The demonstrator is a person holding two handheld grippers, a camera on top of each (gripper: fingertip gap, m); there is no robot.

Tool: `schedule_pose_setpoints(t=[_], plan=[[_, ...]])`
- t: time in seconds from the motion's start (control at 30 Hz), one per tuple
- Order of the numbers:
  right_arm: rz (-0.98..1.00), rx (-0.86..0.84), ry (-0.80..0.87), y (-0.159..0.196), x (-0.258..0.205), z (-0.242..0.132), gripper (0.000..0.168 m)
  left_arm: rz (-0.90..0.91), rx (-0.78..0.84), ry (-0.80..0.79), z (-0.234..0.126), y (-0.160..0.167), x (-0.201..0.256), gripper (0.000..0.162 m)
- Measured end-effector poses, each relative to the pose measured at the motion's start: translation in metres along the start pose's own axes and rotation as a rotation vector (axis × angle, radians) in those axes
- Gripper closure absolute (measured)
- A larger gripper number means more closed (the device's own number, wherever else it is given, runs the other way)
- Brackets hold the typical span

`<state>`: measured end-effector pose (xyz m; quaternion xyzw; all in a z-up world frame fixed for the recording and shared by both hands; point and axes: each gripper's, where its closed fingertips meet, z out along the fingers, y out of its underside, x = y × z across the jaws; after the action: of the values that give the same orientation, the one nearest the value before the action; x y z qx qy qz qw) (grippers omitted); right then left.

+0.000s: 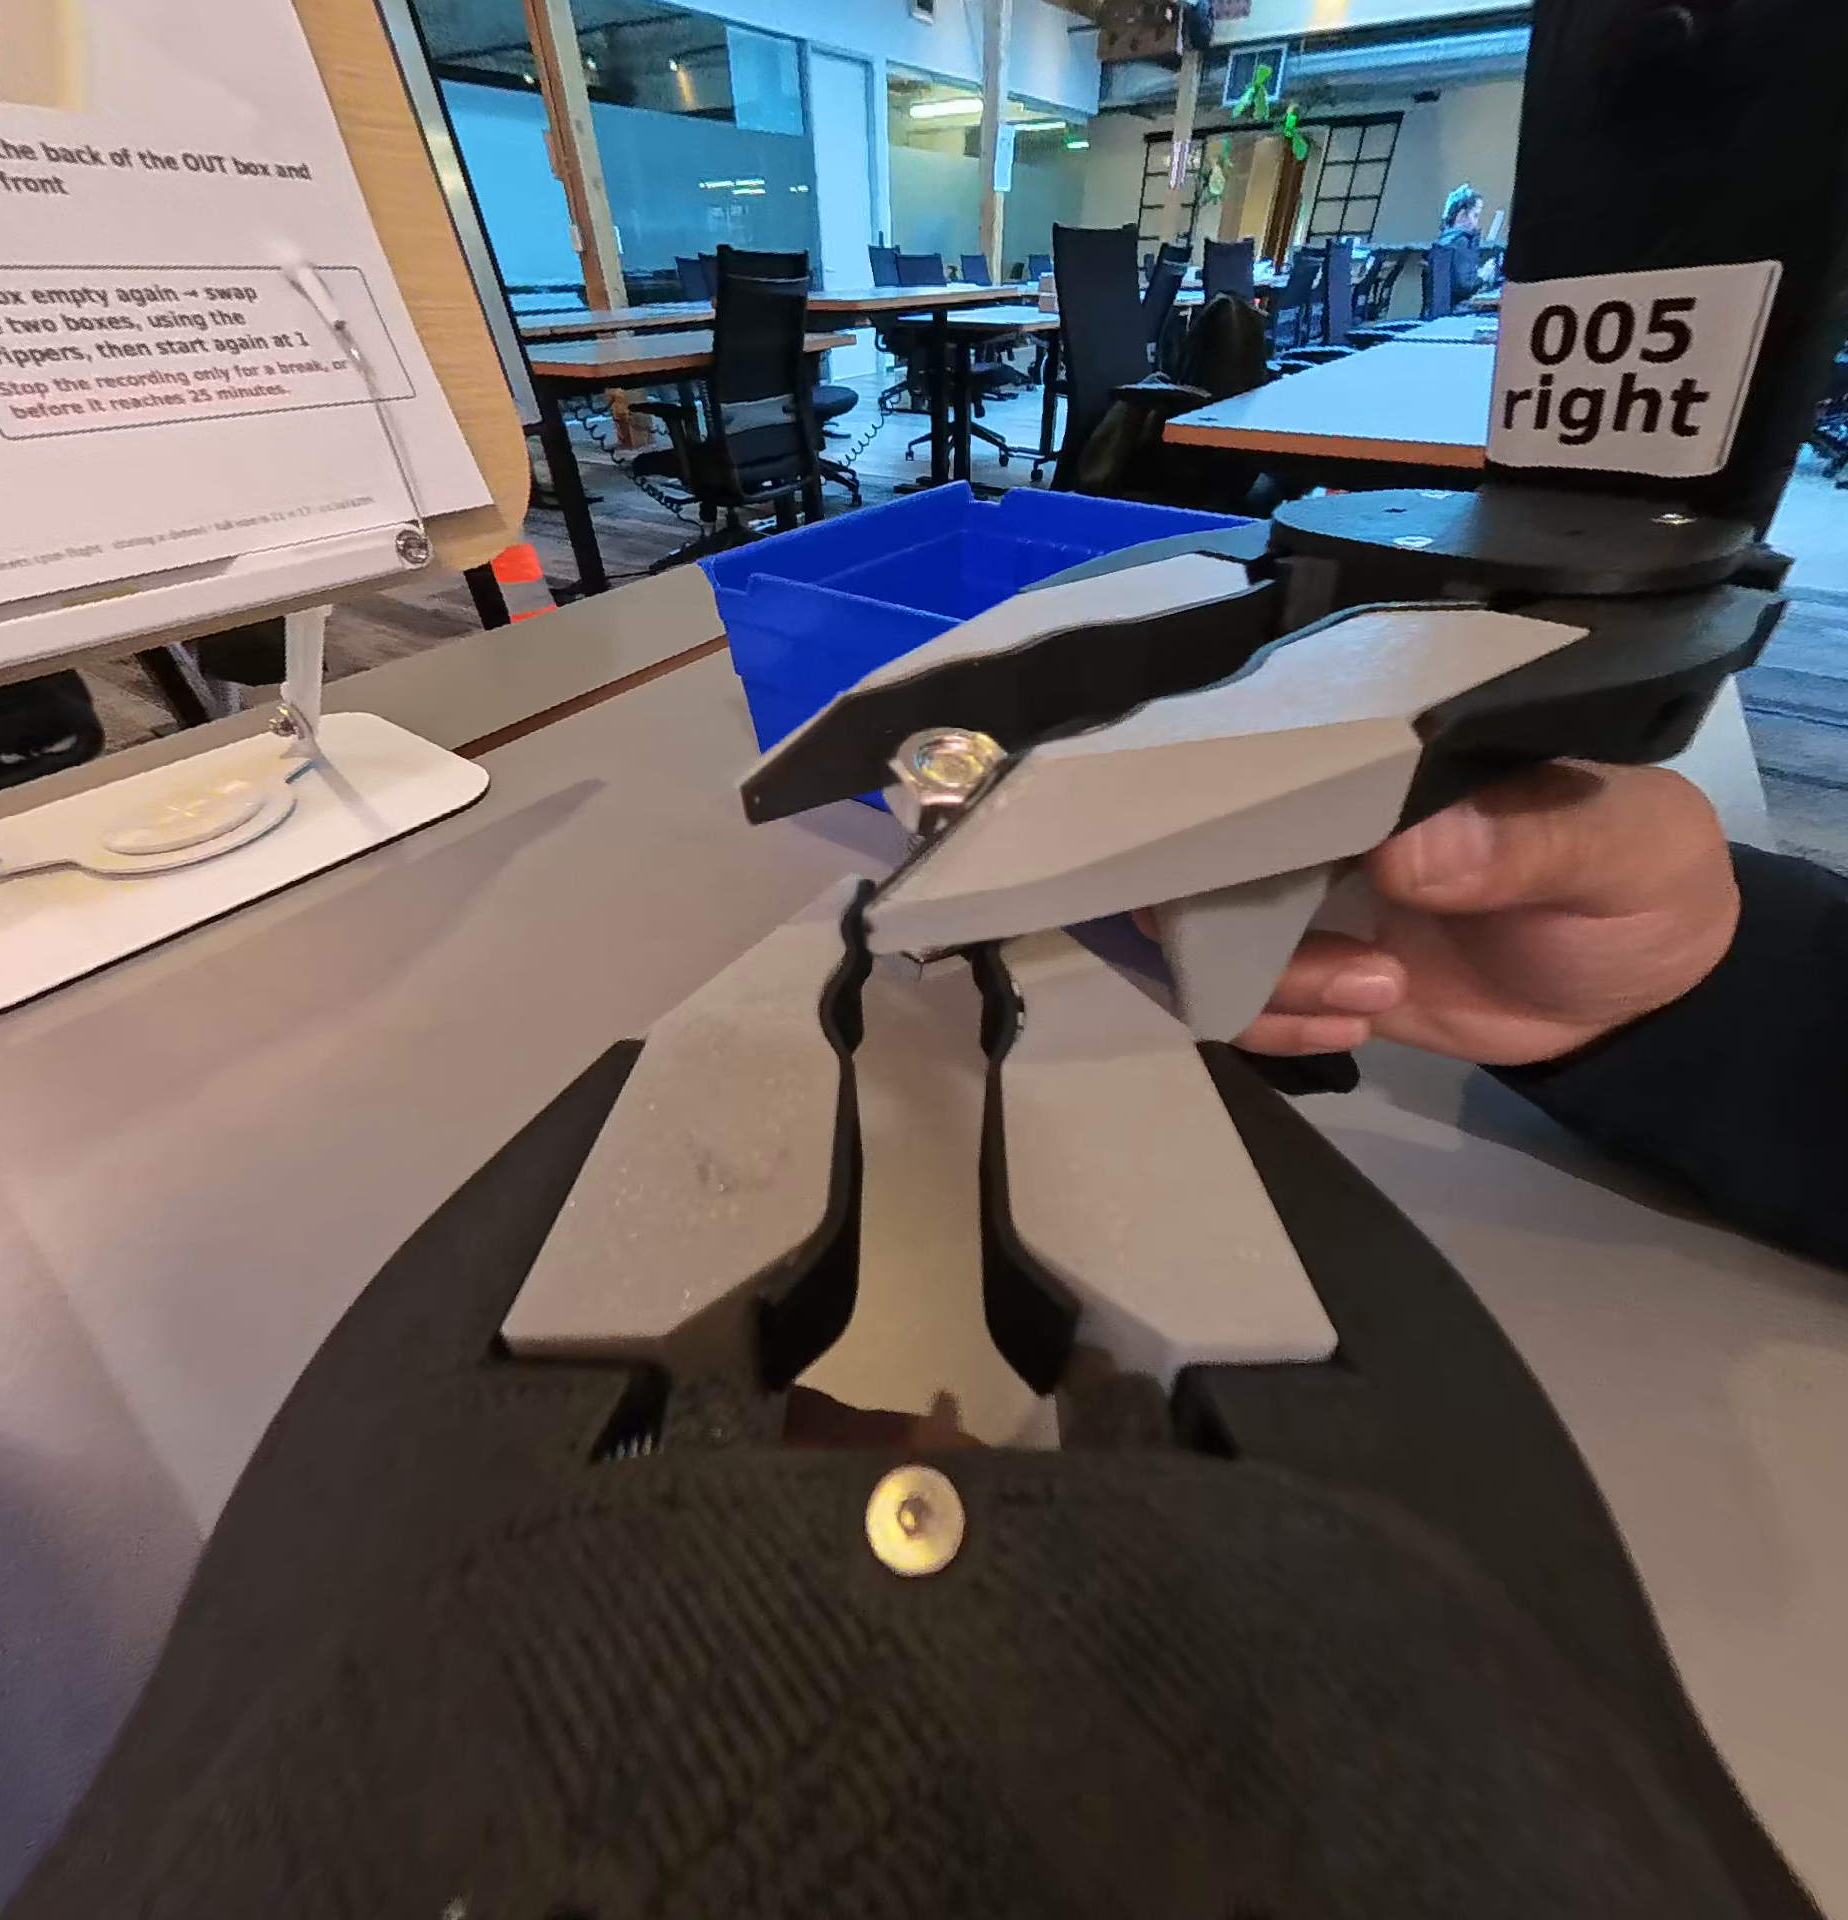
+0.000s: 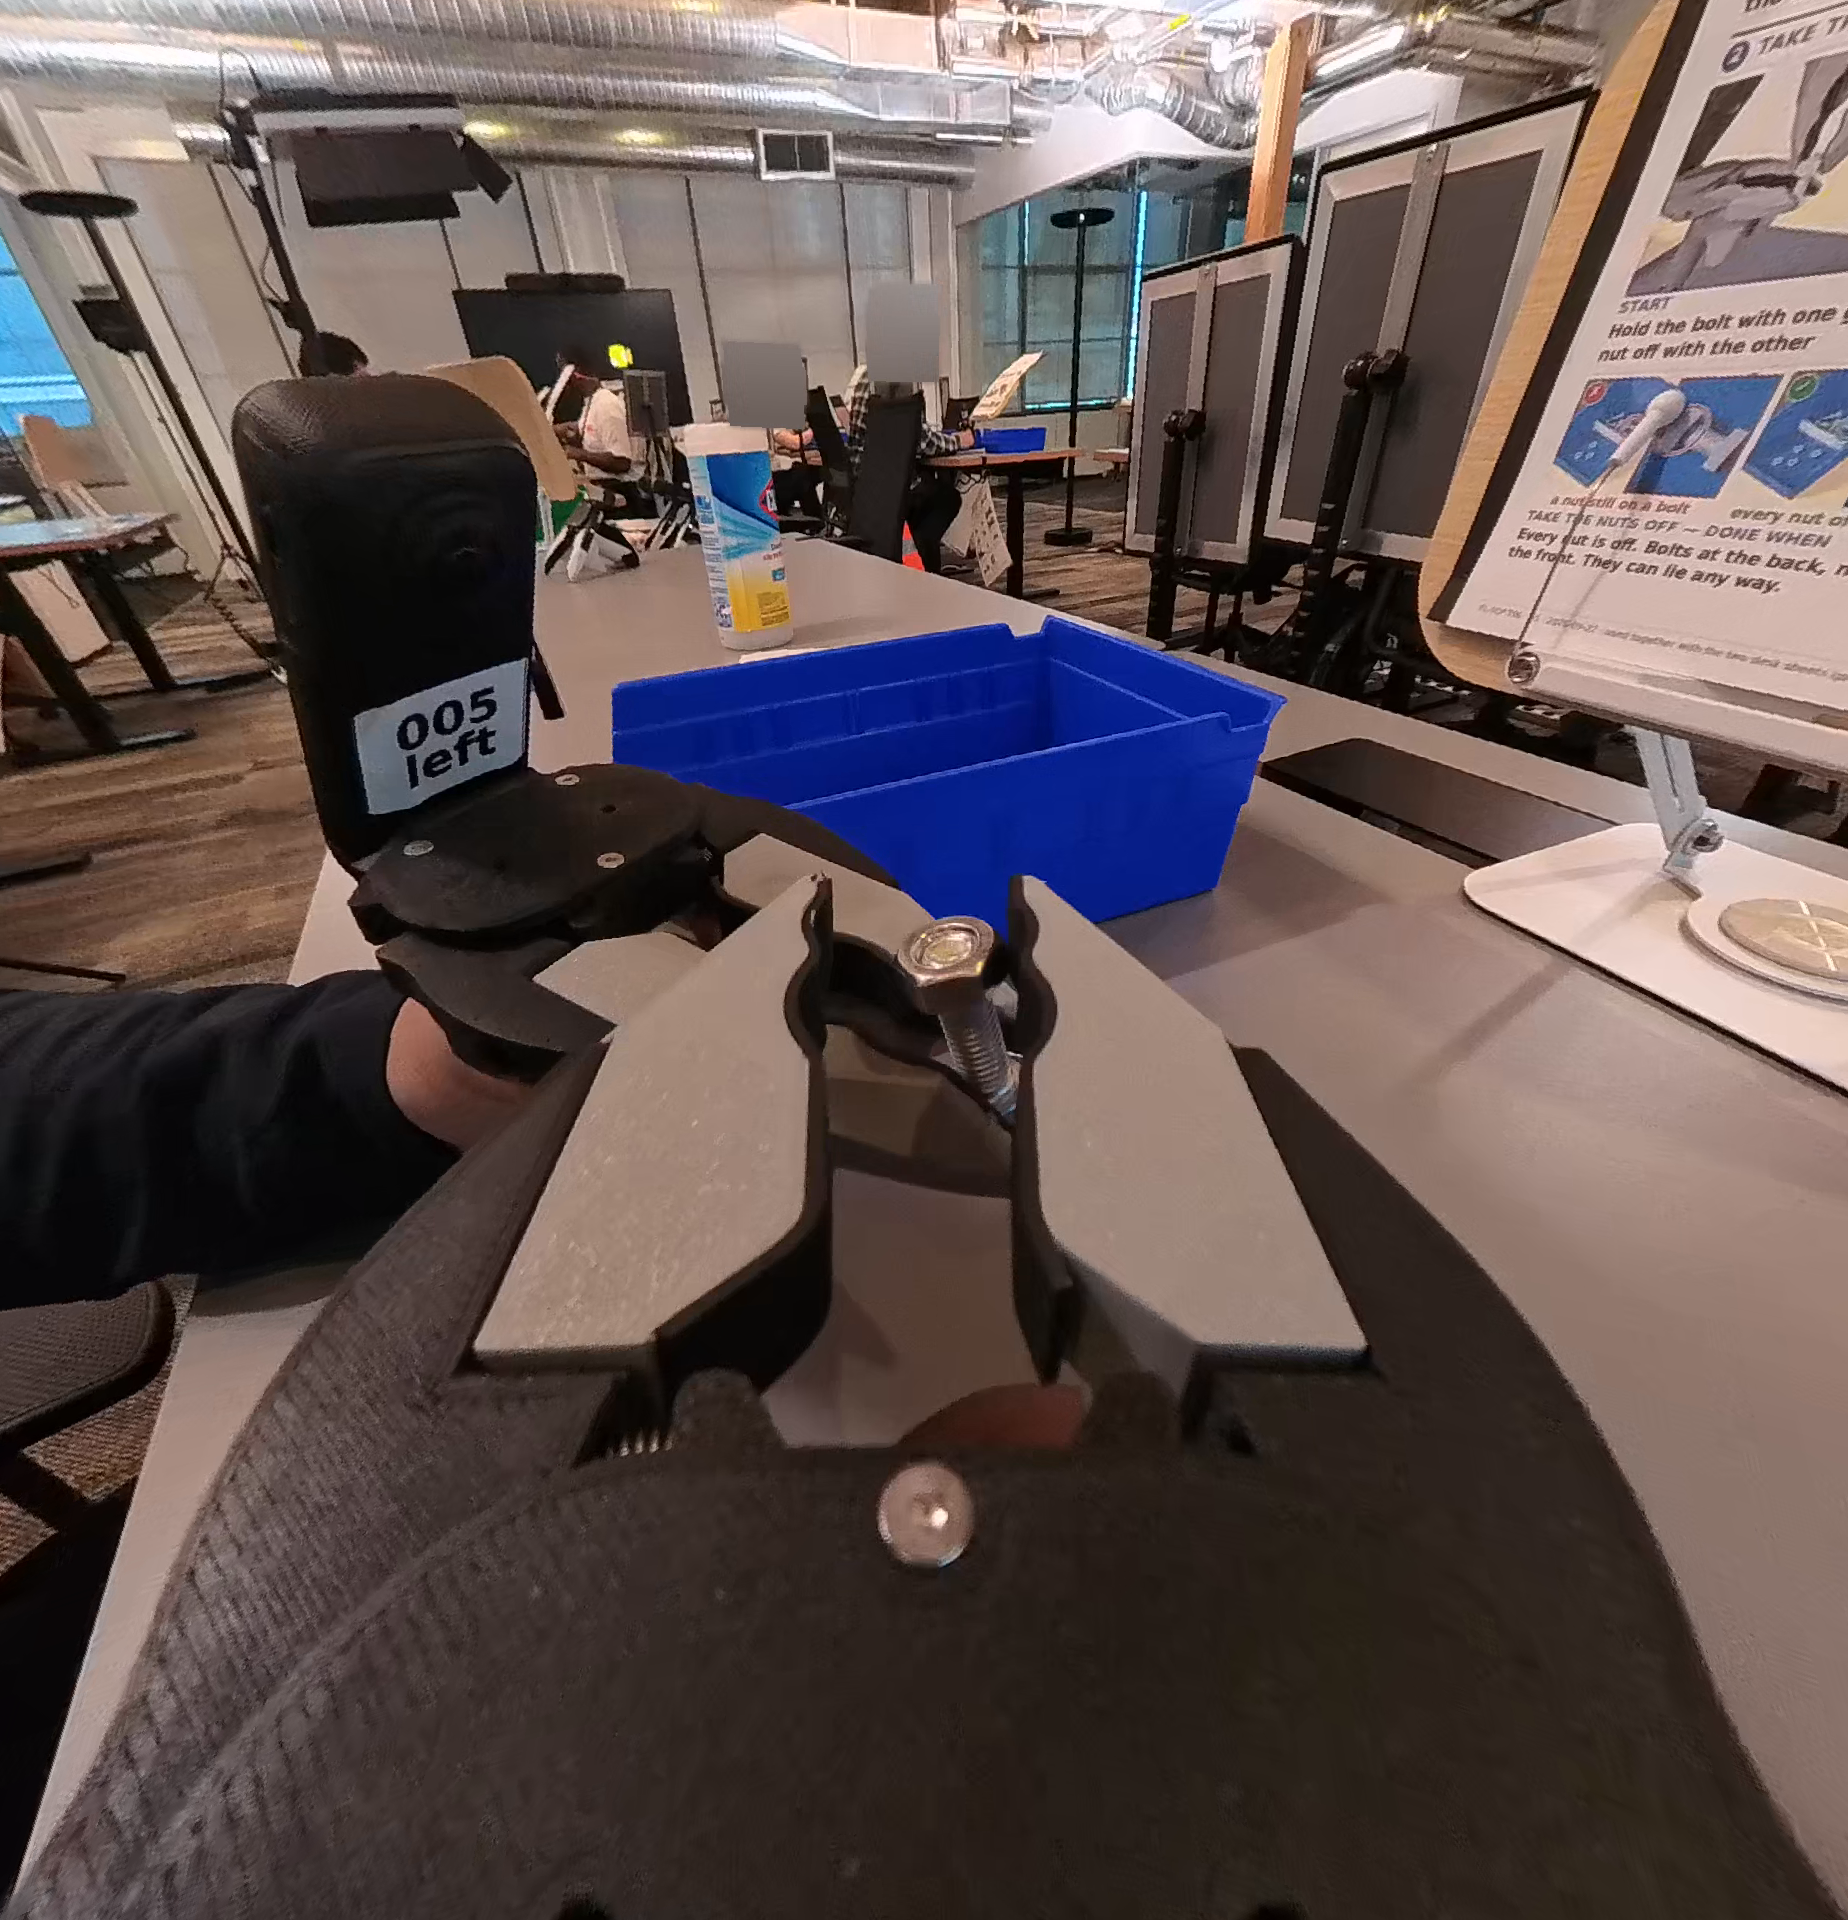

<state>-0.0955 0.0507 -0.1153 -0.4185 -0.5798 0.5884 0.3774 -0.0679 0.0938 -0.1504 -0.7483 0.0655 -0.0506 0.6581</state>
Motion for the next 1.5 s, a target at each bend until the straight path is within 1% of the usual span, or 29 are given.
schedule_pose_setpoints(t=[0.1,0.23,0.33,0.5,0.67,0.73,1.03,1.17,1.37,1.5], plan=[[-0.006,0.018,0.019,-0.004,0.004,-0.005,0.139,-0.003,0.001,-0.020,-0.001,0.000,-0.005,0.146],[0.015,0.053,0.024,-0.011,0.008,-0.012,0.140,-0.054,0.020,-0.064,-0.006,-0.003,-0.021,0.146],[0.008,0.043,0.018,-0.010,0.007,-0.012,0.141,-0.073,0.033,-0.072,-0.009,-0.005,-0.026,0.146],[-0.014,0.018,0.015,-0.004,0.001,-0.004,0.140,-0.047,0.018,-0.037,-0.005,-0.003,-0.014,0.146],[-0.019,0.000,0.010,-0.001,-0.001,-0.001,0.139,0.018,-0.011,0.004,0.001,0.002,0.003,0.146],[-0.023,0.008,0.016,-0.003,0.000,-0.003,0.140,0.029,-0.017,-0.001,0.002,0.003,0.003,0.146],[-0.034,0.021,0.034,-0.007,0.005,-0.011,0.141,-0.053,0.005,-0.071,-0.007,-0.001,-0.023,0.146],[-0.042,0.006,0.025,-0.004,0.002,-0.007,0.140,-0.044,-0.002,-0.057,-0.005,0.000,-0.019,0.146],[-0.045,-0.017,0.012,0.001,-0.002,0.000,0.138,-0.005,-0.013,0.014,0.001,0.002,0.003,0.146],[-0.059,-0.008,0.028,-0.001,0.001,-0.004,0.139,0.019,-0.023,-0.005,0.002,0.003,0.002,0.146]])
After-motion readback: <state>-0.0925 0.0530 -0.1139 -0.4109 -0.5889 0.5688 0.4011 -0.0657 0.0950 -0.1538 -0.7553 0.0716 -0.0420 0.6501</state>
